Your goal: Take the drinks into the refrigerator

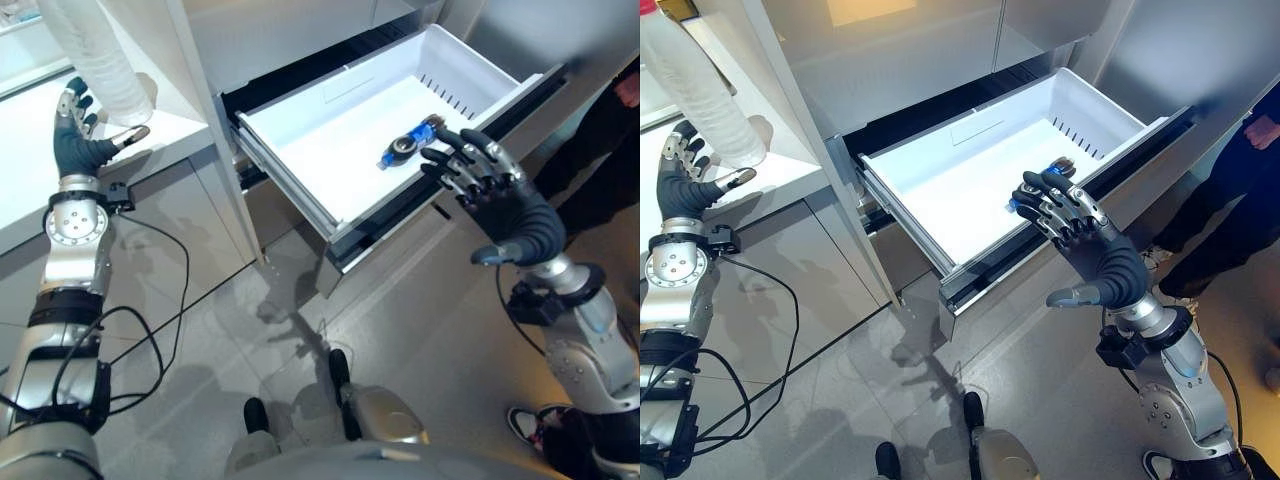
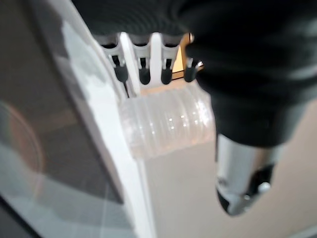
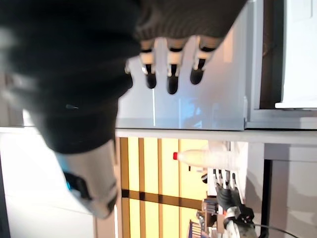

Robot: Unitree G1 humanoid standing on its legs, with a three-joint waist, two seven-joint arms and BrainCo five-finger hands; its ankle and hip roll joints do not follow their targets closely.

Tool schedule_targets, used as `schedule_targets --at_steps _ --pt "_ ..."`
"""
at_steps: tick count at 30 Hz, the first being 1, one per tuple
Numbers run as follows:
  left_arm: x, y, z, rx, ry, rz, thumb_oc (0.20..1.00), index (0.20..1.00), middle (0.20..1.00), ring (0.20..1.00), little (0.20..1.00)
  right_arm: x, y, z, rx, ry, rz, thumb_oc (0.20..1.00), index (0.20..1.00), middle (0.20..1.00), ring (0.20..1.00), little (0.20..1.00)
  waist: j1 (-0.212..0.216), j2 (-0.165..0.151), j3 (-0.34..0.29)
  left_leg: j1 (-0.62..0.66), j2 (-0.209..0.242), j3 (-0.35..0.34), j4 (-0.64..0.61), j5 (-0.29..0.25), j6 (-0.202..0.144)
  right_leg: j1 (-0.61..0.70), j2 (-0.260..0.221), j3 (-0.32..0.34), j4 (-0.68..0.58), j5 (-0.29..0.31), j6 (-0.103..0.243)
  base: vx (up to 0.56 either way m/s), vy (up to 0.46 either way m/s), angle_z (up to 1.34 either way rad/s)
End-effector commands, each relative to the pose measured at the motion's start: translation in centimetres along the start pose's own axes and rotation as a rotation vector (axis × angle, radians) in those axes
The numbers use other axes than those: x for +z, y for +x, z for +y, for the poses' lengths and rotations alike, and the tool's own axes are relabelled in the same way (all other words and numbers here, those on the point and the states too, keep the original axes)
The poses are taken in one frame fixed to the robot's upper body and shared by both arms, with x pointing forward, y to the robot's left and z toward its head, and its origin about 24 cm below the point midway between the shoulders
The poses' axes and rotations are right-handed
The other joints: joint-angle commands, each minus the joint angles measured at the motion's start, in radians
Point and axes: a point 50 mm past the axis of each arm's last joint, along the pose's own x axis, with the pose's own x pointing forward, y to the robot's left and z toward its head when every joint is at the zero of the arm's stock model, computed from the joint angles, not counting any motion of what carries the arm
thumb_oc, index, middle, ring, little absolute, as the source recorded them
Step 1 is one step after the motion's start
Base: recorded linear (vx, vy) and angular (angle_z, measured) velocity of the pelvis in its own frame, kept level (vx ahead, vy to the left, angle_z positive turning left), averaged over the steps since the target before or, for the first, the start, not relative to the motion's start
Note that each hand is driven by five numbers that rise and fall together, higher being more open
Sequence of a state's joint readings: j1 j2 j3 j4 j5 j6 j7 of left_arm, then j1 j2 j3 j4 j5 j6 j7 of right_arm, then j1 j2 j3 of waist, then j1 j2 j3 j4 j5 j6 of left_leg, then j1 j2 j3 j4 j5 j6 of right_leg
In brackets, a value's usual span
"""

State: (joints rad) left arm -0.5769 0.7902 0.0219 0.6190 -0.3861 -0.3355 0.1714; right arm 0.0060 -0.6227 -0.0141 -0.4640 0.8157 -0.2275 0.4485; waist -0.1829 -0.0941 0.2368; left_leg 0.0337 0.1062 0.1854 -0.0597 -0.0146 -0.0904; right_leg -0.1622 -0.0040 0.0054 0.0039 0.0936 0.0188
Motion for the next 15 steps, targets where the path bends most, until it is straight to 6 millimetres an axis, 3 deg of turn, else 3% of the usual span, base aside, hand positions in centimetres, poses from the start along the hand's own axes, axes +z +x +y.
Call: schedule_targets --at_steps 1,6,15 --pt "3.7 2.3 -0.1 0.045 -0.051 -0.133 1.000 1.000 1.000 1.000 1.000 2.7 0.7 0.2 0.029 -0.042 -0.132 1.000 1.000 1.000 1.000 1.000 -0.023 -0.022 0.025 0.011 -0.026 -0.092 0.137 -0.124 0.056 0.006 0.018 -0.048 0.192 -0.203 0.043 0.00 0.000 0.00" --pt "5.2 3.1 -1.2 0.021 -0.062 -0.182 1.000 1.000 1.000 1.000 1.000 2.7 0.6 0.2 0.036 -0.042 -0.121 1.000 1.000 1.000 1.000 1.000 -0.033 -0.025 0.026 0.009 -0.027 -0.095 0.134 -0.123 0.056 -0.002 0.019 -0.047 0.196 -0.201 0.043 0.00 0.000 0.04" --pt "6.6 3.9 -1.4 0.029 -0.052 -0.227 1.000 1.000 1.000 1.000 1.000 2.7 0.3 -0.1 0.026 -0.040 -0.102 1.000 1.000 1.000 1.000 1.000 -0.046 -0.025 0.022 0.012 -0.025 -0.080 0.129 -0.123 0.053 -0.009 0.025 -0.034 0.185 -0.193 0.043 0.00 -0.004 0.01"
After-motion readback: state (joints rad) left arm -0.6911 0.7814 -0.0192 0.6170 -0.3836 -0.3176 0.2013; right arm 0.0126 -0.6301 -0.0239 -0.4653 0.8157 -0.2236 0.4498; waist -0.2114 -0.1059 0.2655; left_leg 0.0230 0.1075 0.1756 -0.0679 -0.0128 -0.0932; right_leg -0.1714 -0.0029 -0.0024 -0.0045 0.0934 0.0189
